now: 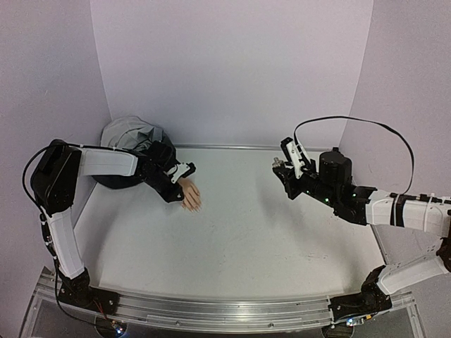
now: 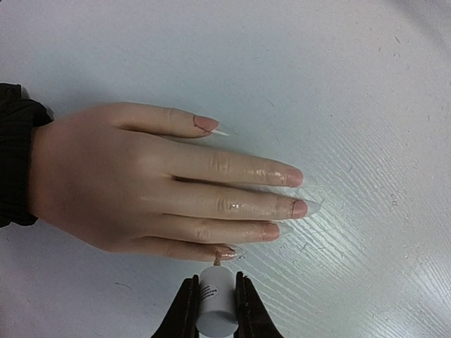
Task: Paint the nails
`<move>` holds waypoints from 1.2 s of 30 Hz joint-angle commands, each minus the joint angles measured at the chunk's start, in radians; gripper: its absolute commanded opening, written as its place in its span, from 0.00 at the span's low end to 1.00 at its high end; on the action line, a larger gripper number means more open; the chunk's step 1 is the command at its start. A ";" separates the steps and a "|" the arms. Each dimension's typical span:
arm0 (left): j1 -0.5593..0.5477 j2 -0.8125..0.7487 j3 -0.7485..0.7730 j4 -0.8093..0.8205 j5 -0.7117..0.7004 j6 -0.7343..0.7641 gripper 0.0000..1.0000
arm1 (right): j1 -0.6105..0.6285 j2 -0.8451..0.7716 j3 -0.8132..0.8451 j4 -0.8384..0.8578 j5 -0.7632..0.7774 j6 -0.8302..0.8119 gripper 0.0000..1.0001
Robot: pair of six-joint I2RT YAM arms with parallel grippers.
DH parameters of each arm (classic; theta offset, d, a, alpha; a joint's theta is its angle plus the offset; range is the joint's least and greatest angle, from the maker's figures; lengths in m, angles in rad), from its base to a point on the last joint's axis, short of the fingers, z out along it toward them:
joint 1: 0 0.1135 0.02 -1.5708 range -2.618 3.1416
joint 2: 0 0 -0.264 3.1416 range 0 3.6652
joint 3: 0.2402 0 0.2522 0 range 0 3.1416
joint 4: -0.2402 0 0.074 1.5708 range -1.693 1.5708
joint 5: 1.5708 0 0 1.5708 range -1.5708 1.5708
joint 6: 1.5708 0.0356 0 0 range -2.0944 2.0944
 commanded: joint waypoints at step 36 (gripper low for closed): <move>-0.001 0.010 0.053 -0.023 0.035 0.008 0.00 | -0.001 -0.007 -0.001 0.076 -0.004 0.008 0.00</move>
